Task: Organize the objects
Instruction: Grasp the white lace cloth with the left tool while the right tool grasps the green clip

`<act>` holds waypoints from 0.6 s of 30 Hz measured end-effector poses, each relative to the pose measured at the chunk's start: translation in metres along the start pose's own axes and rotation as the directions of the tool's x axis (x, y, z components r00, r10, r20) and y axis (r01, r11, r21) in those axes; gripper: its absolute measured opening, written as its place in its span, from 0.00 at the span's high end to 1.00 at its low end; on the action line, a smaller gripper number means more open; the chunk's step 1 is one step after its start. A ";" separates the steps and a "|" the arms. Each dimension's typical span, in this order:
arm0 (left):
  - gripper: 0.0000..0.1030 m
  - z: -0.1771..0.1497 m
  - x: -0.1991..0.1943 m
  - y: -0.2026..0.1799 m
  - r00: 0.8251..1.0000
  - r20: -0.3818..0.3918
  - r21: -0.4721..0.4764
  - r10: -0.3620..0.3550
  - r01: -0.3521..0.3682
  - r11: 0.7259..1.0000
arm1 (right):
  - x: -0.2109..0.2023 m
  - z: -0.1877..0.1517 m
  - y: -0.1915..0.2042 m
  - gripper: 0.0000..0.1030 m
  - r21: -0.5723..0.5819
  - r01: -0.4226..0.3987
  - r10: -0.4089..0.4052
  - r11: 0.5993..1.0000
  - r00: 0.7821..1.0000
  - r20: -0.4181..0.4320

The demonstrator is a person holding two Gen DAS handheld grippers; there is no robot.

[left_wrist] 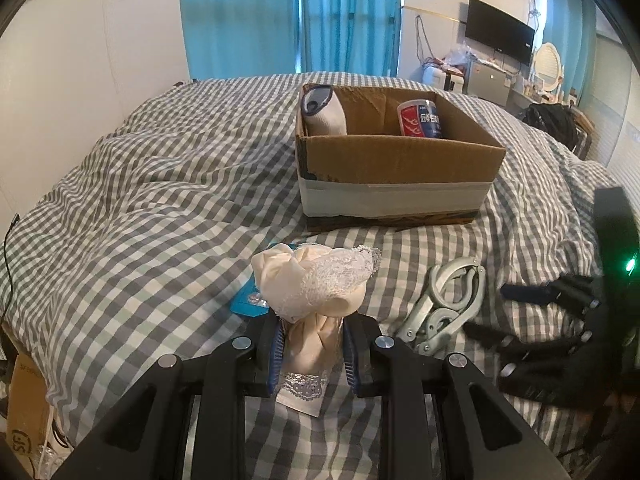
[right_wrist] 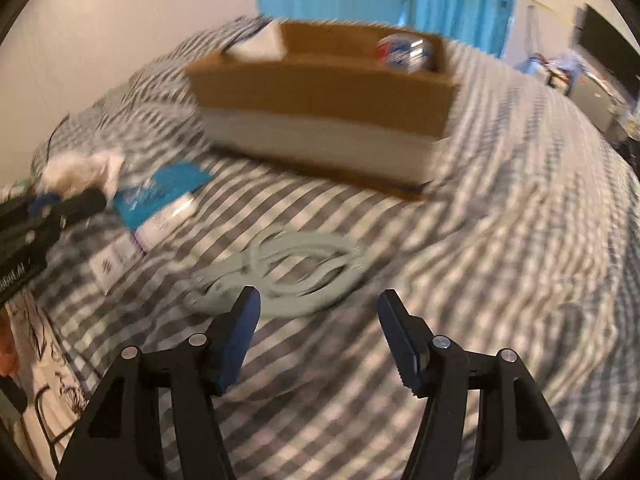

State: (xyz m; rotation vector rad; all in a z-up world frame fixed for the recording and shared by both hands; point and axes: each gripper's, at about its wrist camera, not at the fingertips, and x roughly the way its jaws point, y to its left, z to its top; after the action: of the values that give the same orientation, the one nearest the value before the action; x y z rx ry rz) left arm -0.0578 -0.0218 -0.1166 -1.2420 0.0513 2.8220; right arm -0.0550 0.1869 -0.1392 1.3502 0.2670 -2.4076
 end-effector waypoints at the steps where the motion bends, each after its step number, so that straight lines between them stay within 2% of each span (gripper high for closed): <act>1: 0.76 0.000 0.001 0.001 1.000 -0.002 -0.004 0.001 -0.001 1.000 | 0.007 -0.001 0.006 0.40 -0.013 -0.010 0.010 1.000 1.000 -0.025; 4: 0.76 -0.001 0.005 0.003 1.000 0.001 0.005 0.024 -0.024 1.000 | 0.024 -0.002 0.012 0.39 0.006 -0.038 0.038 0.999 0.996 -0.074; 8: 0.76 0.002 0.007 0.004 1.000 0.011 0.023 0.023 -0.023 0.999 | 0.036 0.003 0.002 0.18 0.140 -0.128 0.140 0.982 0.987 -0.078; 14: 0.76 0.006 0.019 0.013 1.000 0.004 -0.005 0.005 -0.005 1.000 | 0.053 0.022 -0.010 0.15 0.269 -0.159 0.185 0.950 0.980 -0.073; 16: 0.76 0.004 0.023 0.016 1.000 -0.007 -0.016 -0.001 0.001 1.000 | 0.059 0.027 -0.010 0.16 0.291 -0.140 0.167 0.946 0.983 -0.070; 18: 0.76 0.002 0.026 0.019 1.000 -0.014 -0.025 -0.003 0.003 1.000 | 0.059 0.031 -0.004 0.21 0.267 -0.104 0.124 0.958 0.990 -0.059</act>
State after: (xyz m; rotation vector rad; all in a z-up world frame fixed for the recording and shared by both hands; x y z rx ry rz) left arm -0.0778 -0.0396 -0.1345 -1.2658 0.0140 2.8201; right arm -0.1088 0.1675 -0.1731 1.5262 -0.1159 -2.3608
